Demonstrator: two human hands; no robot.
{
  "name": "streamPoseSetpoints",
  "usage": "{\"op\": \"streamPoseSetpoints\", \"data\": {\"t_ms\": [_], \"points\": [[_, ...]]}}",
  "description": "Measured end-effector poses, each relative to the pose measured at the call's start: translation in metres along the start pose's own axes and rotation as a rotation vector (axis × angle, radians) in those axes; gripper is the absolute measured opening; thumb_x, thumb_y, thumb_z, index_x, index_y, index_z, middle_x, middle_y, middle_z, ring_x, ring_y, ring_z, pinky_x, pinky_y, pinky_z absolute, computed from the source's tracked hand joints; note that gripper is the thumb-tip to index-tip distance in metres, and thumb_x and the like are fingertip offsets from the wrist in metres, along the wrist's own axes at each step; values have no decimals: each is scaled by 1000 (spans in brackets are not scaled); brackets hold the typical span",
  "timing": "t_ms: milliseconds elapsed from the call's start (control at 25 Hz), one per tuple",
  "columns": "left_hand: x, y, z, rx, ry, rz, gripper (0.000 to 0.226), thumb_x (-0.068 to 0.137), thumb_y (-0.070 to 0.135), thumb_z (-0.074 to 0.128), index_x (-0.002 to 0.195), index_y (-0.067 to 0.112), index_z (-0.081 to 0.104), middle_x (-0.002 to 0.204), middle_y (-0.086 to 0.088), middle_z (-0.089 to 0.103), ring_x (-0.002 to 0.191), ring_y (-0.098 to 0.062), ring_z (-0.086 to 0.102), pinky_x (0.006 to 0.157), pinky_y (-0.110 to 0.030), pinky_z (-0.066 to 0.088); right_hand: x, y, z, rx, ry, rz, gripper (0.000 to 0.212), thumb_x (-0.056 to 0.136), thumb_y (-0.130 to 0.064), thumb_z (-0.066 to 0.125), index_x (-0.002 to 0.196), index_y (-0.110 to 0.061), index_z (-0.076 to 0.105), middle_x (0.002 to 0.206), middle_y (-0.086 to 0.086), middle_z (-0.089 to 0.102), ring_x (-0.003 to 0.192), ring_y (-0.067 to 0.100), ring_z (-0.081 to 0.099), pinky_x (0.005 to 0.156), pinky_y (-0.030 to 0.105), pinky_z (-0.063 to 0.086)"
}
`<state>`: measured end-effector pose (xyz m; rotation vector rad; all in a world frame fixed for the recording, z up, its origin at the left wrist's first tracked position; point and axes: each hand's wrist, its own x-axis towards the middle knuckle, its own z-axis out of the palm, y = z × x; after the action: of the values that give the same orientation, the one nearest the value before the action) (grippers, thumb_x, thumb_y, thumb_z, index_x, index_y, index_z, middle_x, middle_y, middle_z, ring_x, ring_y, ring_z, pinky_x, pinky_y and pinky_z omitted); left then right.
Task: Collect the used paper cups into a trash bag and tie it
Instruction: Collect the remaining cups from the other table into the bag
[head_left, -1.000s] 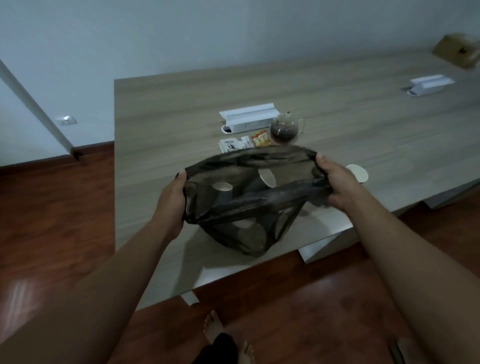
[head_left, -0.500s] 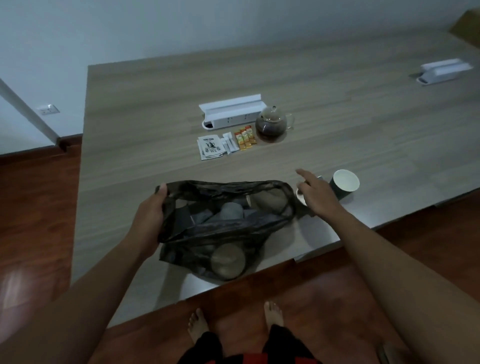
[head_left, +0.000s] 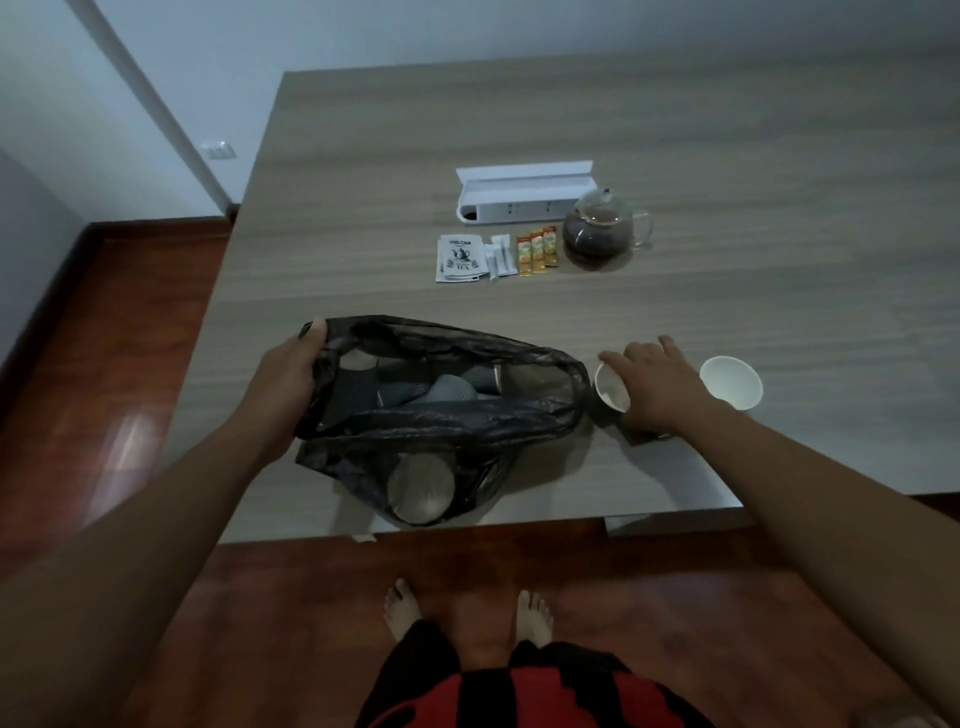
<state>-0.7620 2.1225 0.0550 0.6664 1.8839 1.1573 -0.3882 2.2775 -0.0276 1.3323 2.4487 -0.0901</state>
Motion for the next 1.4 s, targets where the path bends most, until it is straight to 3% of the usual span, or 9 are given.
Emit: {"op": "streamPoseSetpoints", "data": {"t_ms": [160,280,520,600,680,840,960,1160,1400], "points": [[-6,10,7,-16,13,36,34,102,43,45,89,24,69,83,6,73,72,-8,71,60,-20,53,5,-27,-55,708,417,237,84,67,-54,78,137,-22,43,131,9,57,117,29,55,98,43,45],[-4,16,8,8,19,50,34,102,44,44,88,24,69,87,1,72,79,-14,70,67,-26,53,11,-77,-88,1209,257,62,85,59,-68,77,128,-26,51,121,-1,65,106,17,64,92,38,53],[8,25,-4,-24,14,47,32,101,45,46,93,25,70,95,0,75,93,-19,72,83,-33,56,39,-159,-81,766,-166,-334,104,67,-74,68,152,-39,20,157,4,33,144,26,28,115,39,30],[13,25,-11,-40,4,35,31,101,44,47,98,24,71,99,-2,75,96,-21,72,88,-36,56,45,-153,-75,947,41,-255,88,77,-74,57,151,-37,28,156,6,34,145,26,27,116,41,24],[18,21,-20,-55,-21,30,34,100,46,48,107,22,72,105,-6,76,100,-24,72,93,-42,55,53,-129,-61,857,299,90,79,82,-67,55,148,-29,34,152,7,36,140,30,31,112,48,29],[19,15,-21,-94,-41,14,36,100,44,48,110,18,72,103,-6,77,99,-25,73,89,-40,56,52,-88,-28,732,-119,535,56,78,-37,65,123,-4,58,127,23,59,110,37,60,82,38,51],[15,18,-11,-71,-67,11,37,100,44,48,110,16,72,103,-8,77,98,-26,73,90,-39,56,46,-81,-27,930,31,572,27,83,-11,59,100,8,70,106,29,68,97,41,65,71,31,45],[12,44,31,-22,-84,47,34,101,51,42,106,30,68,107,2,73,100,-19,69,92,-37,53,21,-36,-63,1219,519,661,20,82,-9,53,84,1,71,81,21,67,84,34,65,66,34,42],[9,55,83,-108,-46,14,30,101,47,43,91,31,67,94,7,73,90,-15,69,81,-33,55,2,-40,-64,1131,213,355,51,96,-48,50,90,-3,72,93,17,73,91,29,67,77,38,48]]}}
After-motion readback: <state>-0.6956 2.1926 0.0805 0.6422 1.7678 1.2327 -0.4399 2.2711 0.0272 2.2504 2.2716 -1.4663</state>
